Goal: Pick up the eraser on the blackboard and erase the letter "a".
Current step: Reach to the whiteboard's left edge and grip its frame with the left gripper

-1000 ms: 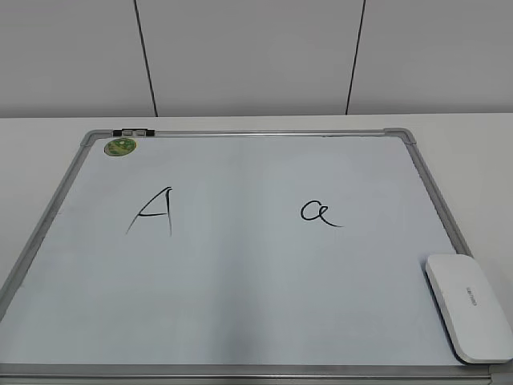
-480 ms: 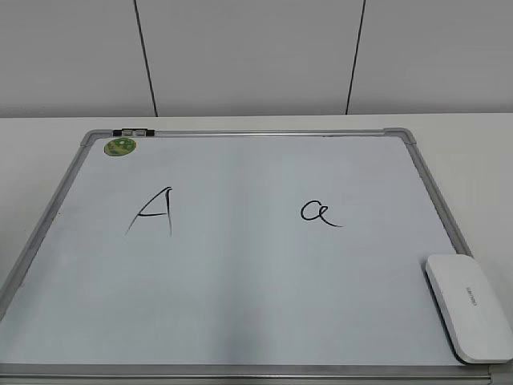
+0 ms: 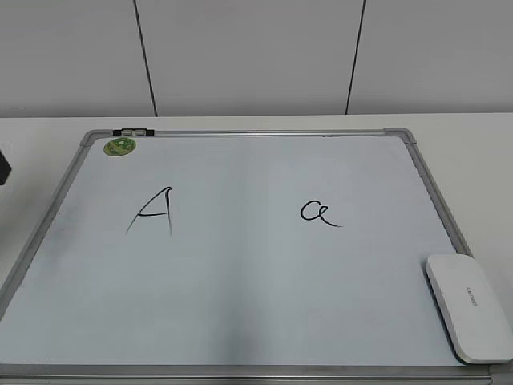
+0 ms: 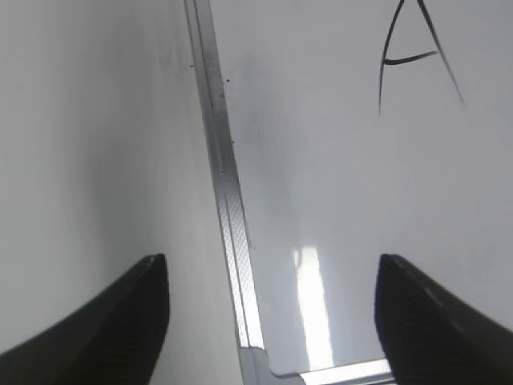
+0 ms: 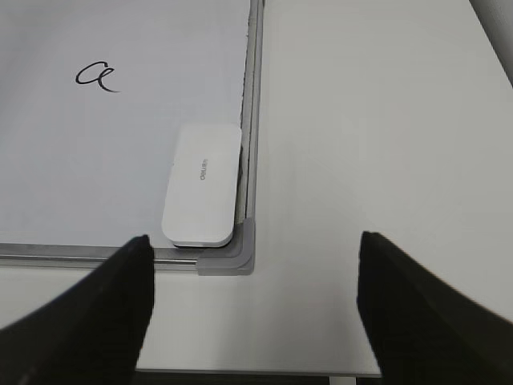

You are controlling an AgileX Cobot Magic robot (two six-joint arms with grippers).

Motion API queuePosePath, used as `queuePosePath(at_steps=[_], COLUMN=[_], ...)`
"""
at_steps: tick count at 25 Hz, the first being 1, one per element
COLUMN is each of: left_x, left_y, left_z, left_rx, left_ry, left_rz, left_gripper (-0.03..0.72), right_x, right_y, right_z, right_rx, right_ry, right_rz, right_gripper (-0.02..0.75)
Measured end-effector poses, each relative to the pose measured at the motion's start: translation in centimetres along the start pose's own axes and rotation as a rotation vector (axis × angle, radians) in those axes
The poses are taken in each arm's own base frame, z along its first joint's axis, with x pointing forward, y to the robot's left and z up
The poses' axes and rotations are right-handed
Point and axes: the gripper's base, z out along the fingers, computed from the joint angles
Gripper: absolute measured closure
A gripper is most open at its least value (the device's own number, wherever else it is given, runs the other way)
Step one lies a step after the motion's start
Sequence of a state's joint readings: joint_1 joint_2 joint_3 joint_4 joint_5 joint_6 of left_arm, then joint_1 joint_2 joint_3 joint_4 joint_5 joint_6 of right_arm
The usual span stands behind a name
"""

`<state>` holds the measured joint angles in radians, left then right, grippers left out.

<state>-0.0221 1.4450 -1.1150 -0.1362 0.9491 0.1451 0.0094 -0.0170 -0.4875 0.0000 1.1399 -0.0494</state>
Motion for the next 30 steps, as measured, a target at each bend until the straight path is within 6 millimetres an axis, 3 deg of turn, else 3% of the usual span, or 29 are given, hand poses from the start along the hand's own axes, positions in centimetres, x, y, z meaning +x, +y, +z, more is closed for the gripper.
queuePosePath(at_steps=[6, 11, 18, 23, 30], left_x=[-3.3, -4.6, -5.2, -5.4, -5.5], left_y=[2.0, 5.0, 8.2, 8.9, 9.2], left_z=[5.4, 9.0, 12.5, 14.7, 16.5], left_rx=[0.142, 0.168, 0.217, 0.248, 0.272], left_ry=[0.097, 0.145, 0.165, 0.187, 0.217], left_rz=[-0.071, -0.105, -0.138, -0.159, -0.173], left_gripper=[0.097, 0.097, 0.157, 0.175, 0.276], right_x=[0.0, 0.0, 0.0, 0.0, 0.0], right_y=[0.0, 0.0, 0.0, 0.0, 0.0], right_z=[0.0, 0.0, 0.0, 0.0, 0.0], right_rx=[0.0, 0.0, 0.0, 0.0, 0.0], right_ry=[0.0, 0.0, 0.0, 0.0, 0.0], right_rz=[0.0, 0.0, 0.0, 0.0, 0.0], right_gripper=[0.151, 0.151, 0.151, 0.151, 0.151])
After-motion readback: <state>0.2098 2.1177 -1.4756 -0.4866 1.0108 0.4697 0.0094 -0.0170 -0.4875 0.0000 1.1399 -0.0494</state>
